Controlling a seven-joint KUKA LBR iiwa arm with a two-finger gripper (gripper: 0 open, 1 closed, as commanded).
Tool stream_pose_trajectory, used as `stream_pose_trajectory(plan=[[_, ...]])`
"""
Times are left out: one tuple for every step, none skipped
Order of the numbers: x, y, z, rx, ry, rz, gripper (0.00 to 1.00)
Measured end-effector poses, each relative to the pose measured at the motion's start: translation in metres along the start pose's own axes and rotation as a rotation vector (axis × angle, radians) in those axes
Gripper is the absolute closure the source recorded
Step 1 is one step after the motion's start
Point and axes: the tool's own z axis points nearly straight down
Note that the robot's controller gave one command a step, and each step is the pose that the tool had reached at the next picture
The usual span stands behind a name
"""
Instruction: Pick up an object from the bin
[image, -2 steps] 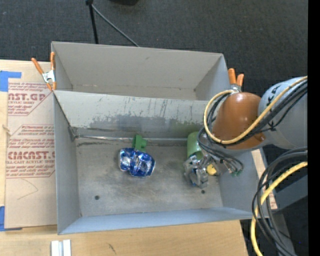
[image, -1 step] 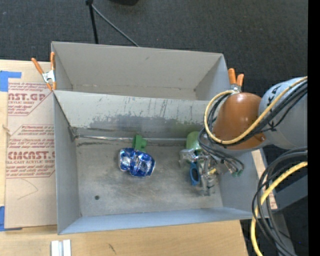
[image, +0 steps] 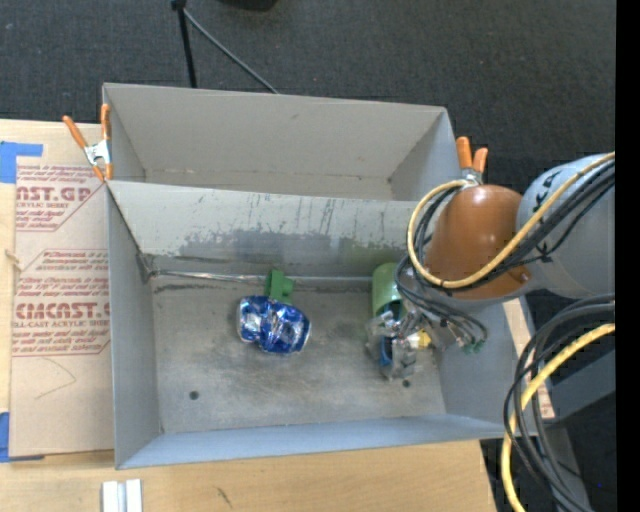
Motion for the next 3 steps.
stream_pose_trajectory(plan=[[0.025, -0.004, -0.089, 0.009, -0.006, -0.028, 1.0], [0.025, -0.002, -0.085, 0.004, -0.001, -0.029, 0.0], [0.048, -0.025, -0.006, 0.0, 0.005, -0.515, 0.0]])
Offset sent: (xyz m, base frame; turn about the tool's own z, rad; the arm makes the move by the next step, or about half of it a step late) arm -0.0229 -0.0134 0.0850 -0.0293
